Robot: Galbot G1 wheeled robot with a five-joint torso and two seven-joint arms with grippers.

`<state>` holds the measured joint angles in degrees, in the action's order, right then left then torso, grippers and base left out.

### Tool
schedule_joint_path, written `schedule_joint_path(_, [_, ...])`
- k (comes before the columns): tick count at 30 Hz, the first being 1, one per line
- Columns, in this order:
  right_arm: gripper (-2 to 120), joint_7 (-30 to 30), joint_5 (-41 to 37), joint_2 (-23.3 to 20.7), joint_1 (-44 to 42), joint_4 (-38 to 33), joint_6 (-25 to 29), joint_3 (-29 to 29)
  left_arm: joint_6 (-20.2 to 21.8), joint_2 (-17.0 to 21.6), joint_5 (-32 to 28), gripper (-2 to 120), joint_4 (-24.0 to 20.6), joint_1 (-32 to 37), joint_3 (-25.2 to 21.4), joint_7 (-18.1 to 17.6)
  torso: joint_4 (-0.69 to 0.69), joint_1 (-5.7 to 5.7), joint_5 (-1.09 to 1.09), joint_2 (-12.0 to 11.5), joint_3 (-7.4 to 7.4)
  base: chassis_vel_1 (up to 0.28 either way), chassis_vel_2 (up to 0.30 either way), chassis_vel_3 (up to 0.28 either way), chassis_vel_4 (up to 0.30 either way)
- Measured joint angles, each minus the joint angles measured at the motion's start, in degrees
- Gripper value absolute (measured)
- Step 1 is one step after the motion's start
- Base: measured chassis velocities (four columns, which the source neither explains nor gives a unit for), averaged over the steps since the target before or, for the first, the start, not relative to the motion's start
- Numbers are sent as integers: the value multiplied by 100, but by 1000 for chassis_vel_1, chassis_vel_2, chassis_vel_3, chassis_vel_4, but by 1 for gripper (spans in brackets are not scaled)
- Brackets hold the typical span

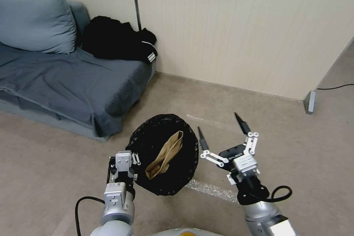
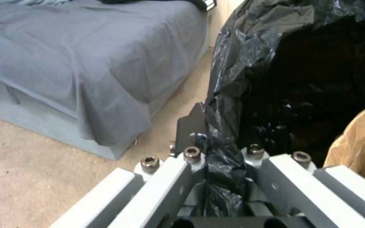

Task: Pick up the trash bin, then pick up the garbage from the floor and place it into the trash bin.

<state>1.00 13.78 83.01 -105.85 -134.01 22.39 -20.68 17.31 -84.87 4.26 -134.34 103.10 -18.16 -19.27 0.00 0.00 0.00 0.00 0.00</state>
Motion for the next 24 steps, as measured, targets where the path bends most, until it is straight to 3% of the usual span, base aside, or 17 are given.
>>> schedule_joint_path(8, [100,-173,-63,112,-113,361,299,-241,0,2,-108,1,9,4,-30,-51,0,0,0,0,0,0,0,0,0])
schedule_joint_path(24, [100,-193,-299,107,10,473,348,-237,120,-8,-195,1,-24,123,17,-124,0,0,0,0,0,13,12,14,15])
